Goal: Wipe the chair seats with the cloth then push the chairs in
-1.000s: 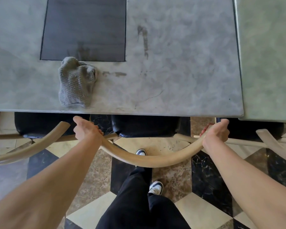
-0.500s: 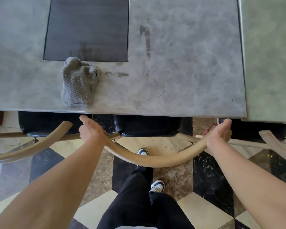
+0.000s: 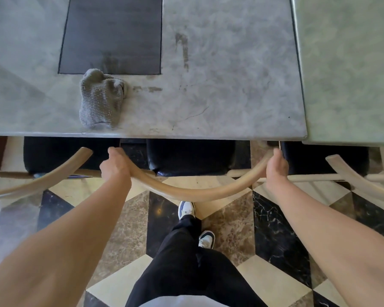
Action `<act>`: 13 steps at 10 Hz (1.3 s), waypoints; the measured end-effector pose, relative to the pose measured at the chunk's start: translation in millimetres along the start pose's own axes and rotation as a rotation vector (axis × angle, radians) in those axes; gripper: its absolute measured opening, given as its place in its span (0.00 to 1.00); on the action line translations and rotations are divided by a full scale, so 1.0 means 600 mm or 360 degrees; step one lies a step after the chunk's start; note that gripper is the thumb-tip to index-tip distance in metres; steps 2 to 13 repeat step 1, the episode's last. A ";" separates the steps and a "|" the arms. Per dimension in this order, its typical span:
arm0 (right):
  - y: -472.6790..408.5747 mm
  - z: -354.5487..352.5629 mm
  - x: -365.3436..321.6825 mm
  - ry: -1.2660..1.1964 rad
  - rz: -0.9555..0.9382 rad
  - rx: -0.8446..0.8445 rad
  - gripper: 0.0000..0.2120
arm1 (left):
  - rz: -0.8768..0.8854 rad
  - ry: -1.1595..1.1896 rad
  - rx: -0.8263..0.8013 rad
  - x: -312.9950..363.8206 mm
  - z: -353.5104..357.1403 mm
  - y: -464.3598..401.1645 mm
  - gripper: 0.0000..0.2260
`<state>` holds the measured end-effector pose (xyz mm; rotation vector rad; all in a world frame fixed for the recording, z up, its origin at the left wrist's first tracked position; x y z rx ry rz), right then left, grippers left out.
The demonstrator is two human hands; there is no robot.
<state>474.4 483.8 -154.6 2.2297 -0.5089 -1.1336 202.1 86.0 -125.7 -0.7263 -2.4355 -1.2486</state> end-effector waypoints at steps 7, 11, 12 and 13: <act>0.026 -0.014 0.014 0.0100 -0.0108 -0.0047 0.26 | 0.0222 -0.0213 -0.0070 -0.035 -0.014 0.018 0.24; 0.026 -0.014 0.014 0.0100 -0.0108 -0.0047 0.26 | 0.0222 -0.0213 -0.0070 -0.035 -0.014 0.018 0.24; 0.026 -0.014 0.014 0.0100 -0.0108 -0.0047 0.26 | 0.0222 -0.0213 -0.0070 -0.035 -0.014 0.018 0.24; 0.026 -0.014 0.014 0.0100 -0.0108 -0.0047 0.26 | 0.0222 -0.0213 -0.0070 -0.035 -0.014 0.018 0.24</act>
Point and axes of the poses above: each hand's wrist, its own y-axis away from the middle knuckle, its own z-axis out of the palm, x = y × z, the point moved 7 cm from there along -y, towards the middle knuckle, and after that the axes turned 1 degree about x, right-handed, at the moved point
